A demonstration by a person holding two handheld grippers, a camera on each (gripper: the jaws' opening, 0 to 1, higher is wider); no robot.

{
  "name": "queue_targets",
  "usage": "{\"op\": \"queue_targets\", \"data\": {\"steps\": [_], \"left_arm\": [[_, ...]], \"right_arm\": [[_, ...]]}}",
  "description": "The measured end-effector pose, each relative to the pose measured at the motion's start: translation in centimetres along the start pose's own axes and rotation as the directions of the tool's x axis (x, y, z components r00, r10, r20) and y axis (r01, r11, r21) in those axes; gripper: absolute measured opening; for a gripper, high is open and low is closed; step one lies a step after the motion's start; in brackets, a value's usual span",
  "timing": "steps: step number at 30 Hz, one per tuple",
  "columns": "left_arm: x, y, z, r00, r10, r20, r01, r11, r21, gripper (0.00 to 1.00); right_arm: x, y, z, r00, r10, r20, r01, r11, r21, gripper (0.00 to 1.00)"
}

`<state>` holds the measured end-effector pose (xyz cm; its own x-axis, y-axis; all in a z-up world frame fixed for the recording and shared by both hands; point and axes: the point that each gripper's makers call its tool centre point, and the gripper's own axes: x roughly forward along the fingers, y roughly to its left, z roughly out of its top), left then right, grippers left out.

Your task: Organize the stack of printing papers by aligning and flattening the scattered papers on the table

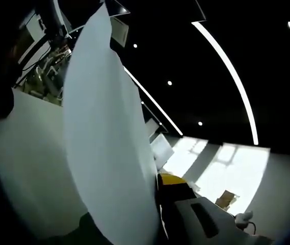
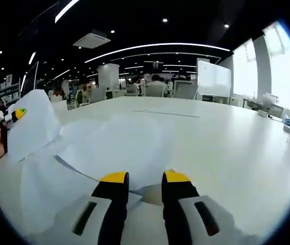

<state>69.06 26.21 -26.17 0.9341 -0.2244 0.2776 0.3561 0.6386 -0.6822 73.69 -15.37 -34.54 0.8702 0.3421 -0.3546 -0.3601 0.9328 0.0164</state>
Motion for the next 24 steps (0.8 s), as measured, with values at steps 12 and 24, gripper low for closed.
{"op": "queue_targets", "data": {"steps": [12, 24], "left_arm": [[-0.02, 0.08, 0.08, 1.0, -0.002, -0.003, 0.002, 1.0, -0.003, 0.07], [-0.01, 0.06, 0.09, 1.0, -0.003, -0.004, 0.003, 1.0, -0.005, 0.07]], "right_arm": [[-0.09, 0.04, 0.08, 1.0, 0.0, 0.007, 0.0, 1.0, -0.004, 0.17], [-0.15, 0.13, -0.03, 1.0, -0.002, 0.002, 0.002, 1.0, -0.016, 0.15]]}}
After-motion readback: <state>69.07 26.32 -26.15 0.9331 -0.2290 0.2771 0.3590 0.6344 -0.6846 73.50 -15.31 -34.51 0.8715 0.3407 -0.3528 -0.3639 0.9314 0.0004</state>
